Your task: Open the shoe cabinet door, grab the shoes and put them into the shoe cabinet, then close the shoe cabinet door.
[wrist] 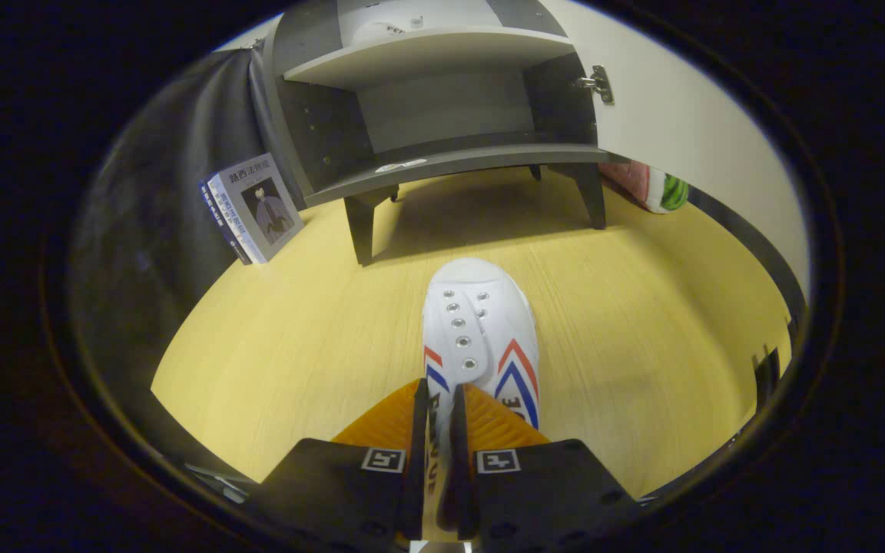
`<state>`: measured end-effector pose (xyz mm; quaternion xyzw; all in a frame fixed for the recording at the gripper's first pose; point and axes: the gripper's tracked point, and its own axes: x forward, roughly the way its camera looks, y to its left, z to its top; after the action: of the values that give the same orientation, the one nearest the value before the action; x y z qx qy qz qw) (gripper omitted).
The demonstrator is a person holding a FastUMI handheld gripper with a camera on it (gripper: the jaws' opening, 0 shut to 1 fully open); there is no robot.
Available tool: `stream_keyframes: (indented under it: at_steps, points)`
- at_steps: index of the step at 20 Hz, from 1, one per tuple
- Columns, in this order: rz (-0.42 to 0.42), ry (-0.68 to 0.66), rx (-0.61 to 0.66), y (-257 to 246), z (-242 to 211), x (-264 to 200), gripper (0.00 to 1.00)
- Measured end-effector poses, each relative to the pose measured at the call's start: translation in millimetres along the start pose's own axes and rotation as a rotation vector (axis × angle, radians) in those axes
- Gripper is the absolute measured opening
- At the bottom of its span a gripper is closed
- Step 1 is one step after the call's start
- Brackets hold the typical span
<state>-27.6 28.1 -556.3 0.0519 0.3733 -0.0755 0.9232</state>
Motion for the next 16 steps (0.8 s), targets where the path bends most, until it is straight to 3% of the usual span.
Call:
stream_keyframes:
  at_steps: [5,8,10,16]
  points:
    - [-0.061,-0.105,-0.082,-0.8,5.5,2.9,0.19]
    - [-0.087,-0.094,-0.178,3.4,4.7,-0.1,0.11]
    - [-0.079,-0.099,-0.162,8.5,13.2,0.9,0.04]
    - [-0.088,-0.185,-0.159,6.8,72.5,-12.5,0.03]
